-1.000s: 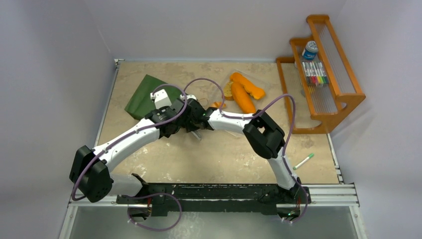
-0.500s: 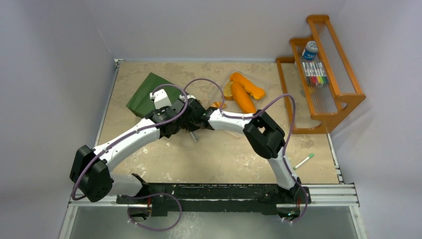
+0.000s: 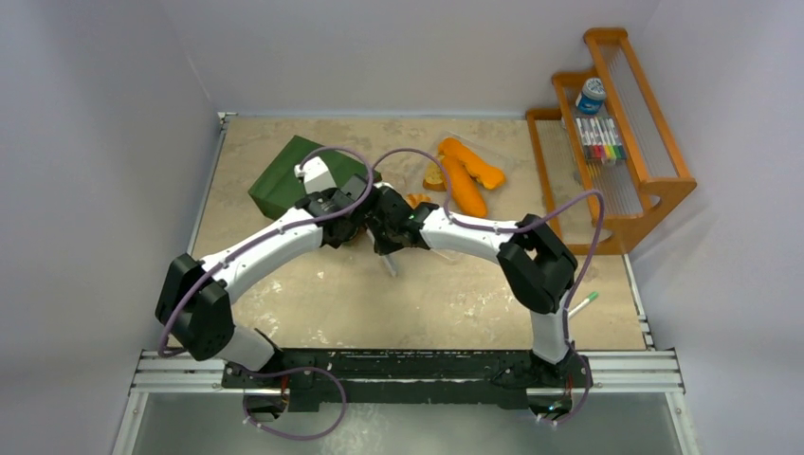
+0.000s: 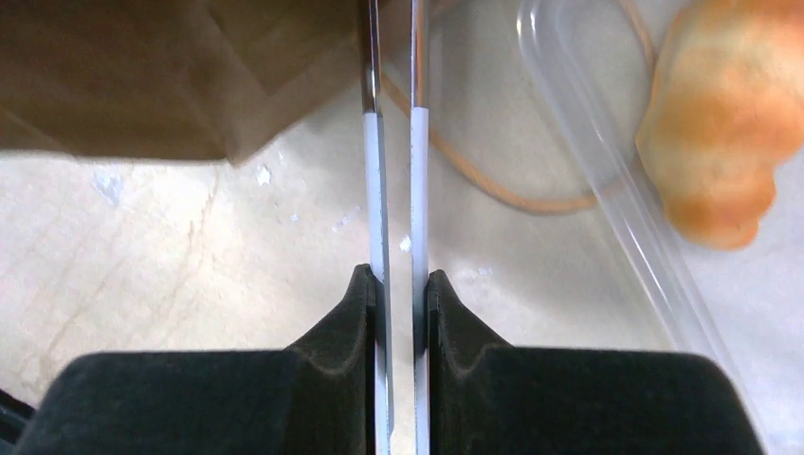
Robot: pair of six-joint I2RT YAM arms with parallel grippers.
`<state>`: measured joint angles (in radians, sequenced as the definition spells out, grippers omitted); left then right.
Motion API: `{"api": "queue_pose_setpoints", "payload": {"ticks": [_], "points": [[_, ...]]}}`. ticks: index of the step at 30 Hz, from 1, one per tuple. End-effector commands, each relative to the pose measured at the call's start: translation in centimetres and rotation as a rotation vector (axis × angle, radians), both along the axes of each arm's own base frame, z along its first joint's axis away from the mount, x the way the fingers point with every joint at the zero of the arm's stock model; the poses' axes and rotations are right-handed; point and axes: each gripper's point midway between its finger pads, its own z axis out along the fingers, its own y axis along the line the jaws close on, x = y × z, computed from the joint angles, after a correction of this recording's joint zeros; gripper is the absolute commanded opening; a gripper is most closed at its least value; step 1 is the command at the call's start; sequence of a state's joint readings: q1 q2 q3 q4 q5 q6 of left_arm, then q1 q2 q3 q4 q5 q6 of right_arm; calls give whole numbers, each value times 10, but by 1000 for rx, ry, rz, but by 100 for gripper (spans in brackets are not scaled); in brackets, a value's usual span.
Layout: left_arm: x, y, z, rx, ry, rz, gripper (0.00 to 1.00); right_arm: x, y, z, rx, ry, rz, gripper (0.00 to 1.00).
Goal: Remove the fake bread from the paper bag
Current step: Take out the fake bread from the paper bag.
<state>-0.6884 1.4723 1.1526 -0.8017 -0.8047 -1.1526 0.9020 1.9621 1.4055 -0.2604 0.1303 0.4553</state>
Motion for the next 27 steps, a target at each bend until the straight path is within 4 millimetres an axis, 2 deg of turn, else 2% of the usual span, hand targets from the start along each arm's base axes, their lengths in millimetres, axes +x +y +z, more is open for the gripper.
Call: {"api": "queue_pose_setpoints", "payload": {"ticks": [1, 9, 14, 22, 27], "points": [[15, 7, 22, 19, -103, 98, 0, -8, -6, 39, 51, -20, 16, 0], [39, 17, 27, 36, -147, 170, 0, -25, -26, 60, 54, -29, 32, 0], [46, 37, 30, 37, -159, 226, 0, -39, -35, 78, 67, -26, 60, 0], [64, 64, 44, 5, -200, 297, 0, -70, -53, 75, 33, 29, 105, 0], [74, 88, 53, 18, -208, 341, 0, -81, -67, 81, 29, 40, 80, 0]]}}
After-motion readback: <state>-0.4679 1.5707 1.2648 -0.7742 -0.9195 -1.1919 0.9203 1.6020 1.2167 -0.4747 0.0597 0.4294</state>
